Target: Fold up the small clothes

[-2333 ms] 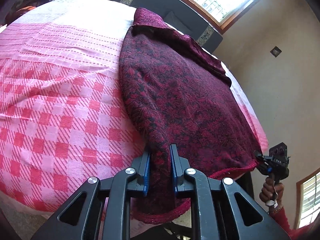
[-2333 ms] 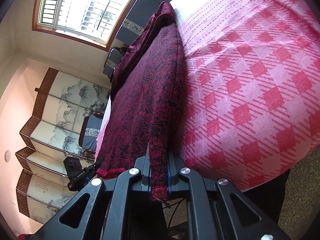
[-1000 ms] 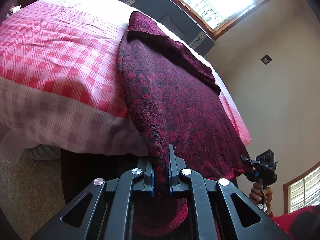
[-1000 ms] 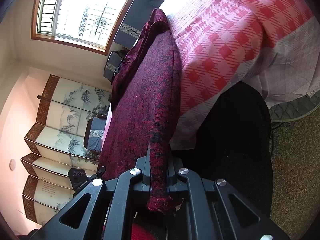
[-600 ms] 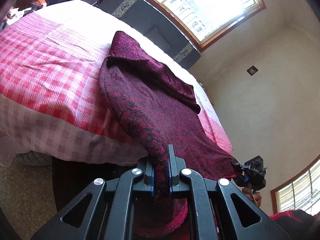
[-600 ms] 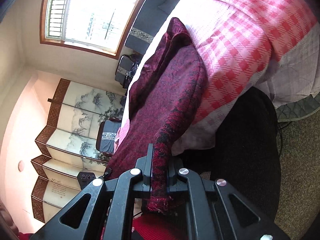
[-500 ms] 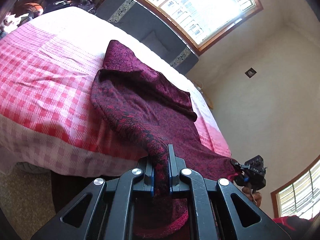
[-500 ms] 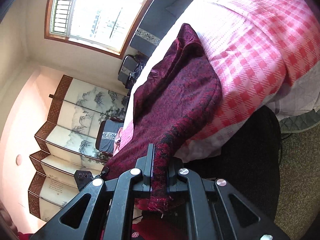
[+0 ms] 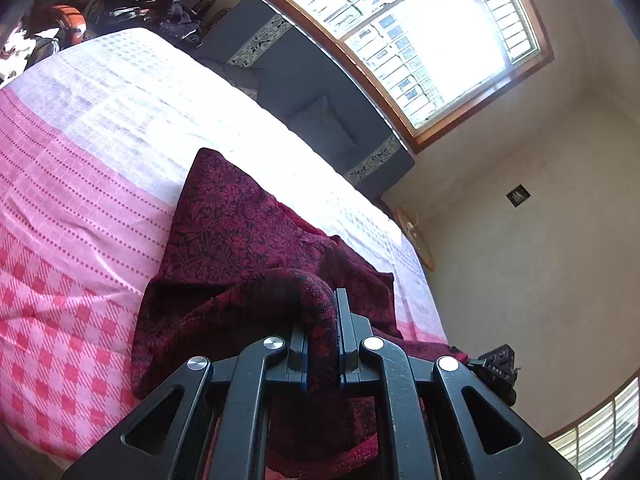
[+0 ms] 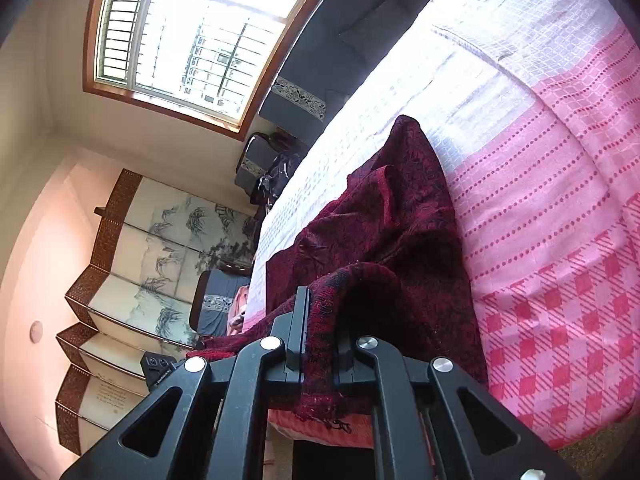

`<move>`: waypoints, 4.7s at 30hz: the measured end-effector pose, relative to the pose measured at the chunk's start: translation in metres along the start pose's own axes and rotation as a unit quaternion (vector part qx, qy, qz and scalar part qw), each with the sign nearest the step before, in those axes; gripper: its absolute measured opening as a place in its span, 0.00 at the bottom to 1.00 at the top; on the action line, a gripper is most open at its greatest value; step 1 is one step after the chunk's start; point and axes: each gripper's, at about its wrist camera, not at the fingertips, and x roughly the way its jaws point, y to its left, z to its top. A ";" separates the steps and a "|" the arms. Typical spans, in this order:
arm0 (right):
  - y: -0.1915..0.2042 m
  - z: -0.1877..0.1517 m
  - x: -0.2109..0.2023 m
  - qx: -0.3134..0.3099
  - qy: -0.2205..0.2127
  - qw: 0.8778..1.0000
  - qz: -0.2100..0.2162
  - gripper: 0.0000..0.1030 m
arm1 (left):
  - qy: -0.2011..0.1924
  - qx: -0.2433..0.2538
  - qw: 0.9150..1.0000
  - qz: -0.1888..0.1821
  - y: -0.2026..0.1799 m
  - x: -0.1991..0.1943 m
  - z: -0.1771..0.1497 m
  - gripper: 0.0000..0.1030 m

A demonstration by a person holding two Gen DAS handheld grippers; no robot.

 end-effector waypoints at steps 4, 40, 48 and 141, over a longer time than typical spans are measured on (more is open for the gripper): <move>-0.017 0.024 0.026 0.018 0.008 1.000 -0.012 0.07 | -0.003 -0.014 1.000 0.020 0.016 0.032 0.016 0.10; -0.049 0.035 0.057 0.024 -0.030 0.999 0.032 0.70 | -0.062 -0.051 0.995 0.055 0.036 0.076 0.050 0.84; -0.057 0.013 0.050 0.027 -0.027 0.998 0.042 0.70 | -0.106 -0.033 0.988 0.107 0.042 0.044 0.068 0.93; 0.093 -0.124 0.133 -0.345 0.050 0.920 -0.179 0.15 | 0.043 0.265 0.914 0.305 -0.029 0.108 -0.130 0.59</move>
